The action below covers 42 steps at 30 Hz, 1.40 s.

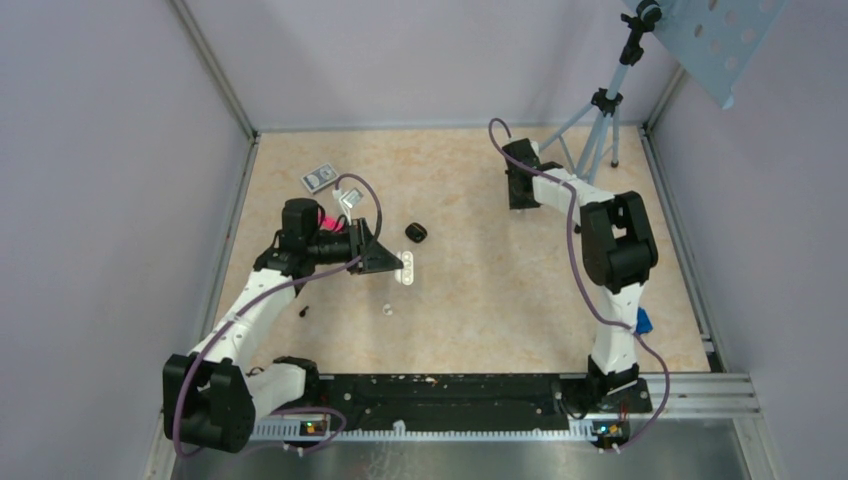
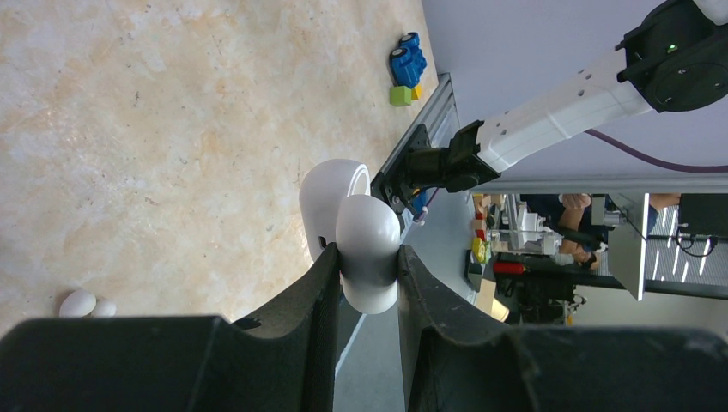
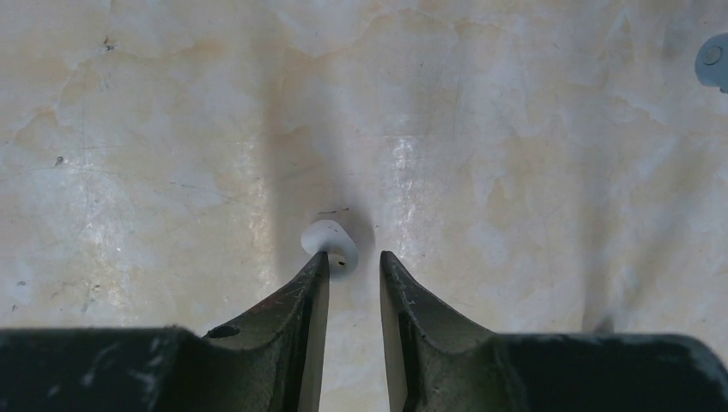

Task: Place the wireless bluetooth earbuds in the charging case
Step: Pick up the left earbud from the corner of the board, then insert the left earbud into the left side groove of the charging case.

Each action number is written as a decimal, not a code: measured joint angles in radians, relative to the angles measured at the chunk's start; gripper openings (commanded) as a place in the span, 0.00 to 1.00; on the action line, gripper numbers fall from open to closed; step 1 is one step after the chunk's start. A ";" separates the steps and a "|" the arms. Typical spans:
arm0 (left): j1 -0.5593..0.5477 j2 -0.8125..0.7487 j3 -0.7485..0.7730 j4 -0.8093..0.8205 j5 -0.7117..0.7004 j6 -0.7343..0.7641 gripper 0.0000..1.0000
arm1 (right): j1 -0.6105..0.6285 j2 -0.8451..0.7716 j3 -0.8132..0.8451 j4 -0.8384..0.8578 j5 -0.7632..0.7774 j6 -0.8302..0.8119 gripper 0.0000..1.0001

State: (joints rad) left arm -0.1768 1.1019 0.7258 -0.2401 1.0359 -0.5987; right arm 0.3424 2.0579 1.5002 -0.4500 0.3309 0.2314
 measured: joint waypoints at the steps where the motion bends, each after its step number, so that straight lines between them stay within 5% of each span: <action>1: 0.000 0.000 0.000 0.000 0.000 0.000 0.01 | 0.000 0.000 0.000 0.000 -0.008 -0.002 0.30; 6: 0.000 0.000 0.000 0.000 0.000 0.000 0.01 | 0.000 0.002 0.001 -0.004 -0.050 -0.004 0.27; 19: -0.001 0.000 0.000 0.000 0.000 0.000 0.01 | 0.000 0.006 0.007 -0.007 -0.067 -0.024 0.00; 26: -0.001 0.000 0.000 0.000 -0.005 0.005 0.01 | 0.013 -0.011 -0.010 -0.007 -0.067 -0.029 0.00; 36: -0.006 0.019 -0.004 0.061 0.005 0.016 0.00 | 0.126 -0.459 -0.310 -0.016 -0.131 0.002 0.00; 42: -0.049 0.083 -0.011 0.125 0.045 0.045 0.00 | 0.375 -0.733 -0.407 -0.016 -0.196 -0.002 0.00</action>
State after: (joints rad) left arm -0.2256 1.1851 0.7143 -0.1154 1.0805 -0.5533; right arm 0.7174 1.3247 1.0927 -0.4656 0.1352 0.2298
